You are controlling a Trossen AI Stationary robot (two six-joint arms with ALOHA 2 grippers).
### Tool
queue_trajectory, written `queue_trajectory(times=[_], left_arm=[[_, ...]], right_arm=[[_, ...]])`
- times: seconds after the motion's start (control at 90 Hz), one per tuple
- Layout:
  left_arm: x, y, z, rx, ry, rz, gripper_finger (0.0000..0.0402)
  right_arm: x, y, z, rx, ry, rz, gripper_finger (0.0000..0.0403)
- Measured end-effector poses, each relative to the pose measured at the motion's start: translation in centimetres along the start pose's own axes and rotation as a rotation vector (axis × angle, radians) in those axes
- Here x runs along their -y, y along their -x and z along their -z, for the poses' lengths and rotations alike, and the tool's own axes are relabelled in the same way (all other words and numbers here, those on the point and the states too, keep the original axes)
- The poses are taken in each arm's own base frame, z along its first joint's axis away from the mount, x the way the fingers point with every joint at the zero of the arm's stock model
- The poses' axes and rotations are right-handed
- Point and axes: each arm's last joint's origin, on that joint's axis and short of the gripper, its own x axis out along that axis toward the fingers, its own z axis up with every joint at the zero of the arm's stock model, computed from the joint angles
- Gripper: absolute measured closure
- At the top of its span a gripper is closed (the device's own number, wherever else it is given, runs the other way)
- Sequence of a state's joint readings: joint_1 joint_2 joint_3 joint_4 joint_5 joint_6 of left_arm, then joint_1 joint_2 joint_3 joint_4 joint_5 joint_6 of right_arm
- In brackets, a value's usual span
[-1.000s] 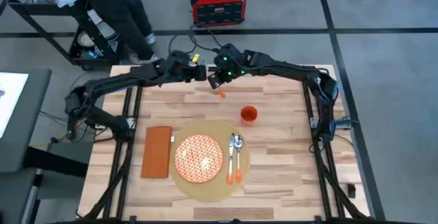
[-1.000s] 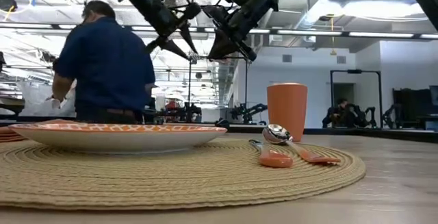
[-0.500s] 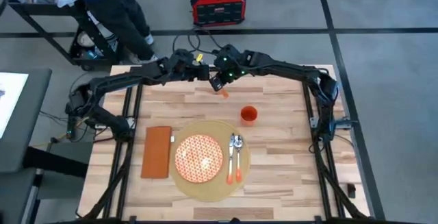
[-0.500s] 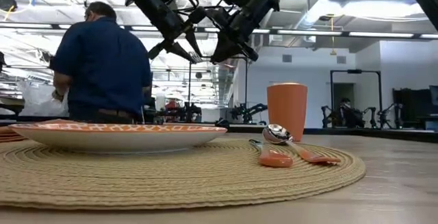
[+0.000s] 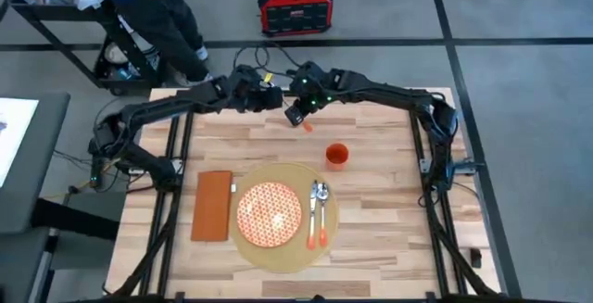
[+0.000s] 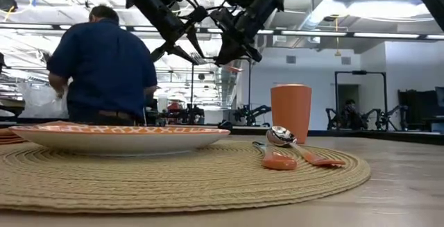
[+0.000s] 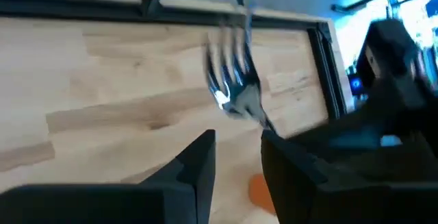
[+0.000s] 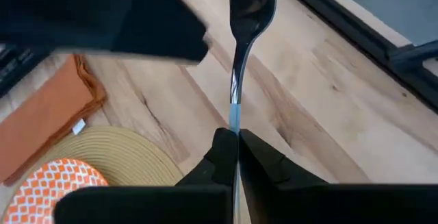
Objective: Set table place
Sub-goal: Put the orange fork on the orange napkin
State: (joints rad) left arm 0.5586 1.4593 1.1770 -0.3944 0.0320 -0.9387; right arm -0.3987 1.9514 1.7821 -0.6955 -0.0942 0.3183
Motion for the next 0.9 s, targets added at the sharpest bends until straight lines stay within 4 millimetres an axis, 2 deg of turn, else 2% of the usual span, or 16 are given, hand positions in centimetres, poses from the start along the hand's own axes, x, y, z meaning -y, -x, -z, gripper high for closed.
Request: queue_trajectory(times=[0.256,0.389,0.644,0.733,0.9], left_arm=[[0.1,0.0,-0.4,-0.049,0.105,0.074,0.0305],[1.0,0.1,-0.4,0.016,0.195,0.119,0.0305],[1.4,0.0,0.5,0.103,0.273,0.053,0.0331],[1.6,0.0,0.6,0.114,0.222,0.055,0.0341],[1.3,0.0,0.8,0.079,0.028,0.018,0.0351]], right_arm=[[-0.5,-0.1,0.4,0.001,0.053,0.064,0.0403],[-0.3,0.0,0.2,0.025,0.069,0.114,0.0403],[-0.4,0.0,0.0,0.051,0.071,0.12,0.0403],[-1.2,-0.1,0.2,0.065,0.092,0.129,0.0403],[-1.3,-0.1,0.7,-0.003,0.069,0.079,0.0403]])
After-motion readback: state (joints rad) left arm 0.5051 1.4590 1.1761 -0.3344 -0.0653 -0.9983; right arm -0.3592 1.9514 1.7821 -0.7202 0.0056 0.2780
